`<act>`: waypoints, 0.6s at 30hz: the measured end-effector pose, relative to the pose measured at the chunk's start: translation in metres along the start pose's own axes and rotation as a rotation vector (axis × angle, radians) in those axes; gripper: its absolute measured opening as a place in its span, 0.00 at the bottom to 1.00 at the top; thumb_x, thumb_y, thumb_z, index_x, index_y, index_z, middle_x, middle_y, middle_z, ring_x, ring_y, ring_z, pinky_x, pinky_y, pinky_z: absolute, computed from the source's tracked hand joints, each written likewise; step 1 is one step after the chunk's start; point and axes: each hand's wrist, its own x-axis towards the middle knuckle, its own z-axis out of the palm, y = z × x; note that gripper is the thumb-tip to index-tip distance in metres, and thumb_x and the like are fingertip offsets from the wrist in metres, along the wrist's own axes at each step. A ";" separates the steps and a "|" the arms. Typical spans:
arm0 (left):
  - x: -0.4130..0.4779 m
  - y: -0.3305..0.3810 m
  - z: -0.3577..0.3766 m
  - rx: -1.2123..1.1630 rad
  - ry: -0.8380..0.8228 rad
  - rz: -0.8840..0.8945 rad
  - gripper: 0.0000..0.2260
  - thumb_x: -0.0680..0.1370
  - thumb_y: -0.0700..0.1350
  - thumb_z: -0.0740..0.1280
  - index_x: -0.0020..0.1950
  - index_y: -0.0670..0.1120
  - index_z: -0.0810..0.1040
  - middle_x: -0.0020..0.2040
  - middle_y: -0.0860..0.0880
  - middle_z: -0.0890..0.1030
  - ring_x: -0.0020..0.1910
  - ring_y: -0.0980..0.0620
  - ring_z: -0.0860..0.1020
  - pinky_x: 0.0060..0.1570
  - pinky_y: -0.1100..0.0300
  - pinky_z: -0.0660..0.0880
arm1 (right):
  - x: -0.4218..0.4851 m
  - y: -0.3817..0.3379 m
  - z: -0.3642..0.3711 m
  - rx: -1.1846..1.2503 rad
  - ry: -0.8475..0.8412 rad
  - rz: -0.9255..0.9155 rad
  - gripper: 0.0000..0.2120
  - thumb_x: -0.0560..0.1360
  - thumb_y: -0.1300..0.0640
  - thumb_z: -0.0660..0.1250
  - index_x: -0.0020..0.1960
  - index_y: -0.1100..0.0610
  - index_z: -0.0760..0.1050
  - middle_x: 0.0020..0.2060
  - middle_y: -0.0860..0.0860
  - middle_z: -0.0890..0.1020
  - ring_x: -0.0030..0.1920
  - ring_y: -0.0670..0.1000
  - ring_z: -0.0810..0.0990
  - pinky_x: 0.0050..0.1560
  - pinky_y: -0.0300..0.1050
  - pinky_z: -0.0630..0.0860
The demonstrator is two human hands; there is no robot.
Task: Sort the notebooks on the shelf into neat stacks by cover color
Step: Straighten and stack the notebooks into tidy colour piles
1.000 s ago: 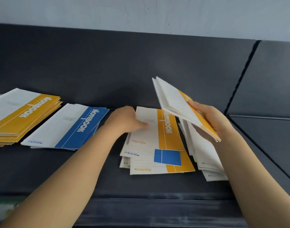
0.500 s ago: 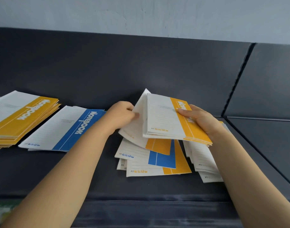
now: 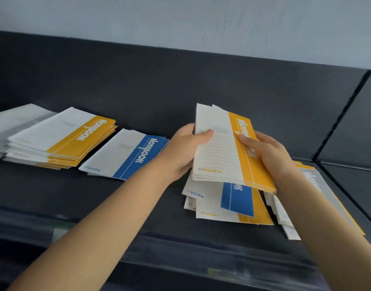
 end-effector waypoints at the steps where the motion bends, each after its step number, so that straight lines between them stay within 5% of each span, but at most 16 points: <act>1: -0.005 0.002 -0.011 -0.004 0.009 -0.005 0.12 0.81 0.43 0.64 0.64 0.45 0.77 0.54 0.48 0.84 0.52 0.50 0.83 0.49 0.54 0.81 | -0.003 -0.004 0.009 0.005 -0.012 0.005 0.21 0.71 0.48 0.73 0.61 0.50 0.74 0.45 0.50 0.85 0.35 0.50 0.85 0.28 0.41 0.79; 5: -0.022 0.019 -0.067 0.078 0.037 -0.014 0.12 0.79 0.43 0.68 0.62 0.46 0.78 0.53 0.49 0.85 0.51 0.50 0.84 0.52 0.51 0.81 | -0.013 -0.022 0.064 -0.120 -0.019 -0.027 0.32 0.71 0.49 0.74 0.71 0.53 0.66 0.58 0.50 0.79 0.42 0.52 0.83 0.27 0.39 0.76; 10: -0.038 0.043 -0.155 0.381 0.085 -0.051 0.12 0.78 0.46 0.70 0.61 0.52 0.78 0.52 0.54 0.85 0.51 0.52 0.83 0.53 0.52 0.80 | -0.018 -0.033 0.155 -0.254 -0.108 -0.147 0.16 0.74 0.54 0.70 0.61 0.54 0.74 0.50 0.51 0.82 0.44 0.52 0.83 0.36 0.43 0.77; 18: -0.040 0.075 -0.310 0.660 0.191 -0.105 0.13 0.79 0.46 0.67 0.63 0.46 0.77 0.55 0.48 0.82 0.53 0.47 0.82 0.57 0.49 0.78 | -0.014 -0.048 0.325 -0.343 -0.230 -0.141 0.05 0.76 0.56 0.69 0.43 0.51 0.73 0.38 0.46 0.79 0.35 0.45 0.78 0.25 0.36 0.71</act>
